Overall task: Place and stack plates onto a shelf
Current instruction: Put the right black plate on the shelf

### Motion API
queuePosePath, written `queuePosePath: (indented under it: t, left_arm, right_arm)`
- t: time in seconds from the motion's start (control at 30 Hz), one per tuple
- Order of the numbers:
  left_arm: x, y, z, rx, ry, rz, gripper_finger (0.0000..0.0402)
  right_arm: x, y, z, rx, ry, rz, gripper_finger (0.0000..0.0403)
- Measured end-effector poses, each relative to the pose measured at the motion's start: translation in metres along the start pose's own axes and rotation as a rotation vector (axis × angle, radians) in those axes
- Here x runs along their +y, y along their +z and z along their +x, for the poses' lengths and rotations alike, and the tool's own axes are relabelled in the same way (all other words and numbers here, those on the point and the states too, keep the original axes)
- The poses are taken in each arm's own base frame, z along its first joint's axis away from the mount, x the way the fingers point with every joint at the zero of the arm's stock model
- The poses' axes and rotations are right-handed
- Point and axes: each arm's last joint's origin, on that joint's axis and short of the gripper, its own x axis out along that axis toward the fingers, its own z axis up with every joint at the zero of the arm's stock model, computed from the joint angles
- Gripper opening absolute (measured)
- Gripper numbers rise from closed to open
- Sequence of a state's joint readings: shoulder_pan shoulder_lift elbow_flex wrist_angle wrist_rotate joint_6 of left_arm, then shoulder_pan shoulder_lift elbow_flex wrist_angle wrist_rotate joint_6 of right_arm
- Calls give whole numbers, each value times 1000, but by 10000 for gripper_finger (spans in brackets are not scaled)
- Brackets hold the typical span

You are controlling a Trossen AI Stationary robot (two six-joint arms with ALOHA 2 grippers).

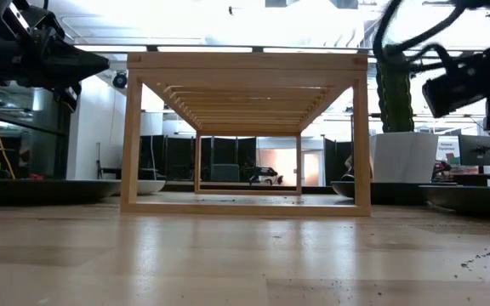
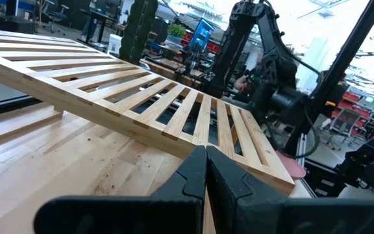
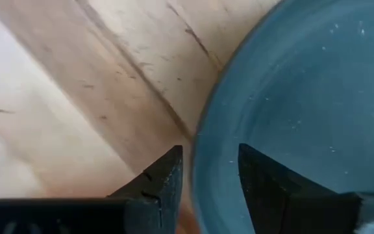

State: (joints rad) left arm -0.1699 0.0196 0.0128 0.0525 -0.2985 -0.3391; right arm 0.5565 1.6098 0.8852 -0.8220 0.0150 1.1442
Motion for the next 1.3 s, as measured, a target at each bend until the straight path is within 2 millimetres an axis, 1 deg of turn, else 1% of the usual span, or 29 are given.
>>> queuePosePath:
  t: [0.13, 0.3, 0.4, 0.53, 0.57, 0.6, 0.7, 0.87, 0.97, 1.17, 1.3]
  left_arm:
    - [0, 0, 0, 0, 0, 0, 0]
    - [0, 0, 0, -1, 0, 0, 0]
    - [0, 0, 0, 0, 0, 0, 0]
    - [0, 0, 0, 0, 0, 0, 0]
    - [0, 0, 0, 0, 0, 0, 0]
    - [0, 0, 0, 0, 0, 1, 0]
    - [0, 0, 0, 0, 0, 0, 0]
    - [0, 0, 0, 0, 0, 1, 0]
    - [0, 0, 0, 0, 0, 1, 0]
    - [0, 0, 0, -1, 0, 0, 0]
    - [0, 0, 0, 0, 0, 1, 0]
  right_arm:
    - [0, 3, 8, 25, -25, -8, 131]
    - [-2, 8, 9, 58, -16, 10, 121]
    - [-4, 10, 9, 68, -16, 22, 93]
    - [-5, 12, 8, 75, -20, 17, 26]
    - [-6, 12, 7, 75, -22, 18, 15]
    - [-6, 13, 7, 76, -28, 18, 11]
    - [-6, 13, 2, 85, -64, -5, 17]
    - [0, 16, -21, 117, -103, -41, 3]
    - [7, 20, -41, 138, -81, -90, 1]
    - [27, 21, -89, 148, 13, -226, 0]
    - [29, 16, -125, 139, -24, -213, 0]
